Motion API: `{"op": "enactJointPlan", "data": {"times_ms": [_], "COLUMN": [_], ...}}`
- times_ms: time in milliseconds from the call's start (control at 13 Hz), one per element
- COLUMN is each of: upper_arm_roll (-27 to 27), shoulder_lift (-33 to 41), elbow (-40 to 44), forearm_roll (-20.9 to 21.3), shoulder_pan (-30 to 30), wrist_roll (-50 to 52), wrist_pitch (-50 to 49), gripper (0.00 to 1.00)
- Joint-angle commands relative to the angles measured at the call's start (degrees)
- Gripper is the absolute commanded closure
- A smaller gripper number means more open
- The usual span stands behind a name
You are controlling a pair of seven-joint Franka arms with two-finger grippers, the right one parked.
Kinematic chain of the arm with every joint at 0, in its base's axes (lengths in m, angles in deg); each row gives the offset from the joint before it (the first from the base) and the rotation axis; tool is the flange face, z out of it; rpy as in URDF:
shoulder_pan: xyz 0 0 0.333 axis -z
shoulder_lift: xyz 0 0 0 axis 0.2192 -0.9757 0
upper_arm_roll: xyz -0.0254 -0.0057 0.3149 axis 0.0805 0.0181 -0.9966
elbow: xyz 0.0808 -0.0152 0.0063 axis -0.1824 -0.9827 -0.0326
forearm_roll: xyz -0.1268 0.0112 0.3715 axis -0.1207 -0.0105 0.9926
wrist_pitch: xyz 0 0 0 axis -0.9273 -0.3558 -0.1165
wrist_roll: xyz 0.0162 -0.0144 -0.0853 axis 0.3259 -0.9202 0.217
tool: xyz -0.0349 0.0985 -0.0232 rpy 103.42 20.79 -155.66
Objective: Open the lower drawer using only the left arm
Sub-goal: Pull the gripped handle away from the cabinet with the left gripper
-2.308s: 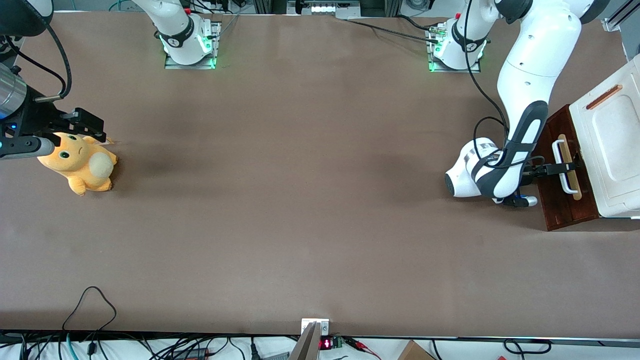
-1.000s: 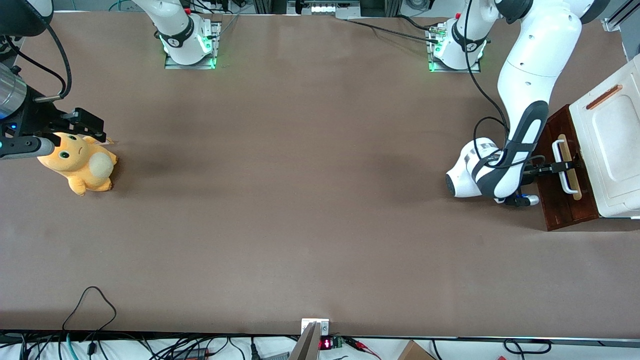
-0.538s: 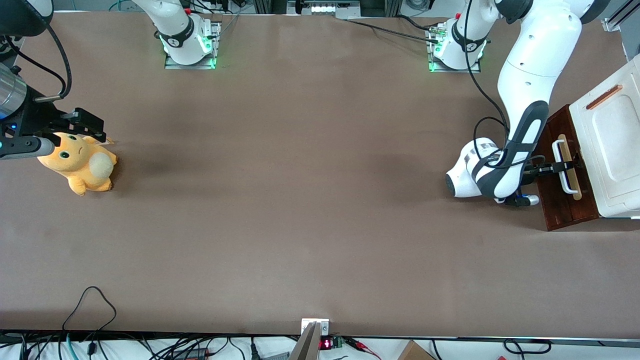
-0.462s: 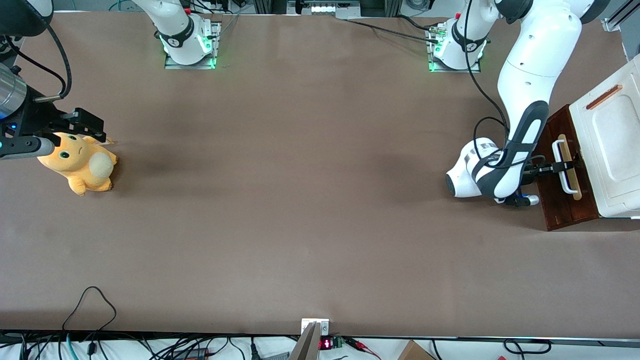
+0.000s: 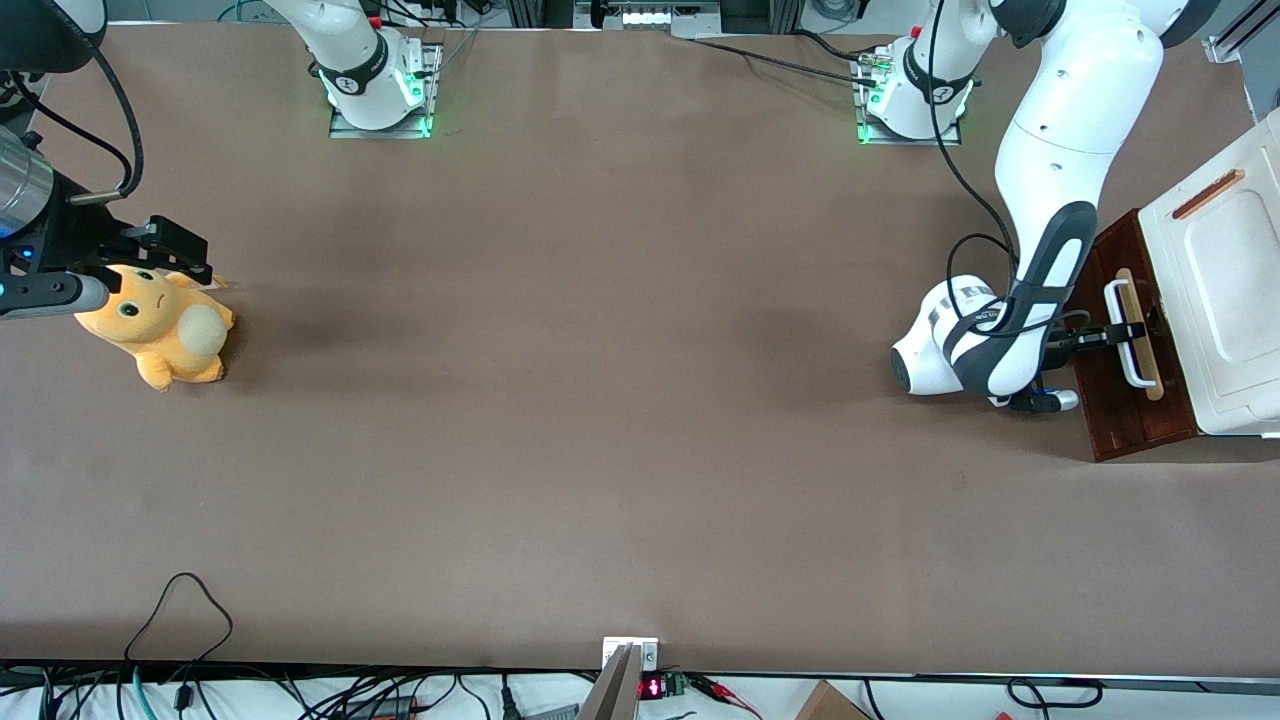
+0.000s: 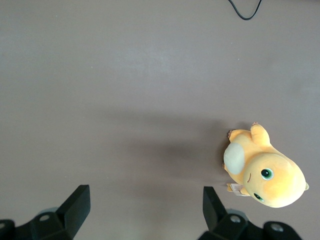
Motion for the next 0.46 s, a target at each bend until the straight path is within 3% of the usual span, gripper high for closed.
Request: {"op": "enactJointPlan", "data": {"times_ms": [0, 385], "upper_arm_roll": [0.37, 0.37], "shoulder_lift": [0.03, 0.03], "elbow": [-0.23, -0.23], "forearm_roll": [1.01, 0.84], "shoulder_pan": [-0.53, -0.53], "wrist_roll": [0.23, 0.23], "wrist_pitch": [-0.36, -0.36], "gripper": [0.80, 0.81]}}
